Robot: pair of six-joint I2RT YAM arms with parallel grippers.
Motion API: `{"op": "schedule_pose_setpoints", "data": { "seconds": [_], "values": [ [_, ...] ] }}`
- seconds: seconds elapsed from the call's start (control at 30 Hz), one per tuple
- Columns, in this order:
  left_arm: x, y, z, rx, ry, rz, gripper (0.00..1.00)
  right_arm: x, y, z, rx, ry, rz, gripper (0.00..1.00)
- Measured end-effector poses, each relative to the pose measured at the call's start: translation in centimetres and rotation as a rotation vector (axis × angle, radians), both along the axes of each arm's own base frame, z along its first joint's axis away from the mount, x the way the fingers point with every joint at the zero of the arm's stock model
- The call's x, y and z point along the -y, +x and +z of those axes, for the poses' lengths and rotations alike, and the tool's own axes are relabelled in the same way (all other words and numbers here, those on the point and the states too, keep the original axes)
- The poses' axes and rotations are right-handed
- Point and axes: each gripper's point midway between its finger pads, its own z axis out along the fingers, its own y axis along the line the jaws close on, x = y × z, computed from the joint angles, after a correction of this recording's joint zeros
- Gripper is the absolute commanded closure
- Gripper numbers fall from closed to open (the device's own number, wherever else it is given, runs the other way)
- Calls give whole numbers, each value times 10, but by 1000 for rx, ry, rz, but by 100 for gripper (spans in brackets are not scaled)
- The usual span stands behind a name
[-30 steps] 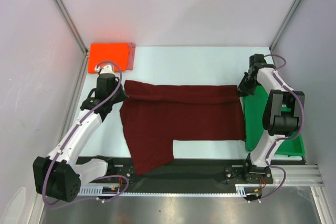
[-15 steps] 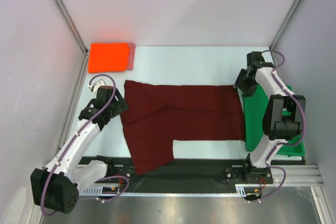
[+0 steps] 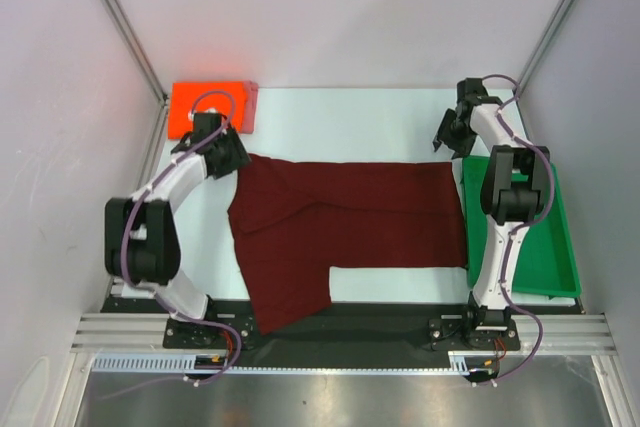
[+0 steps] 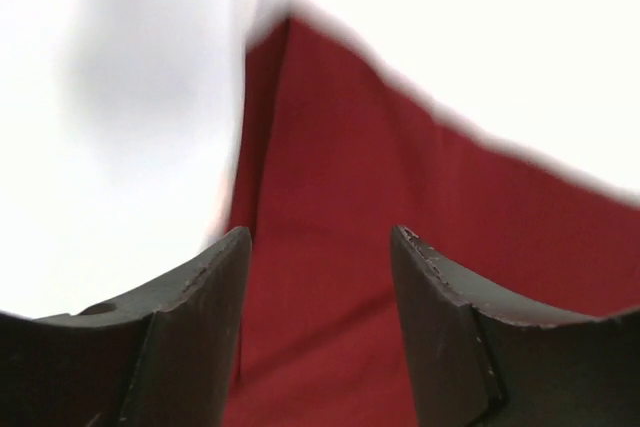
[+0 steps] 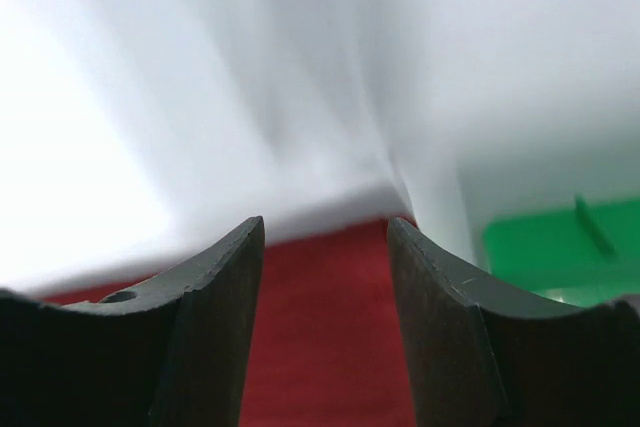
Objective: Fold and stack the t-shirts
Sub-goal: Fold the tshirt
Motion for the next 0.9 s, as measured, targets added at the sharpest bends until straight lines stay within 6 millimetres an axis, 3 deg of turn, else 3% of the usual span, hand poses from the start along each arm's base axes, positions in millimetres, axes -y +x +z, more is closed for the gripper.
{"op": "schedule_pose_setpoints", "data": {
  "seconds": [0.13, 0.33, 0.57, 0.63, 0.9],
  "values": [
    [-18, 55, -9, 10, -9, 14, 48, 1, 15, -8, 0, -7, 8, 43],
    [-29, 91, -29, -10, -71, 9, 53, 5, 18, -9, 1, -5, 2, 45],
    [-21, 109, -43, -25, -120, -24, 57, 8, 21, -11, 1, -4, -5, 49],
    [-19, 110, -44, -27, -132, -31, 62, 10, 20, -12, -3, -4, -8, 50],
    [-17, 108, -54, -65, -143, -25, 64, 16, 19, -13, -8, -4, -20, 51]
  ]
}}
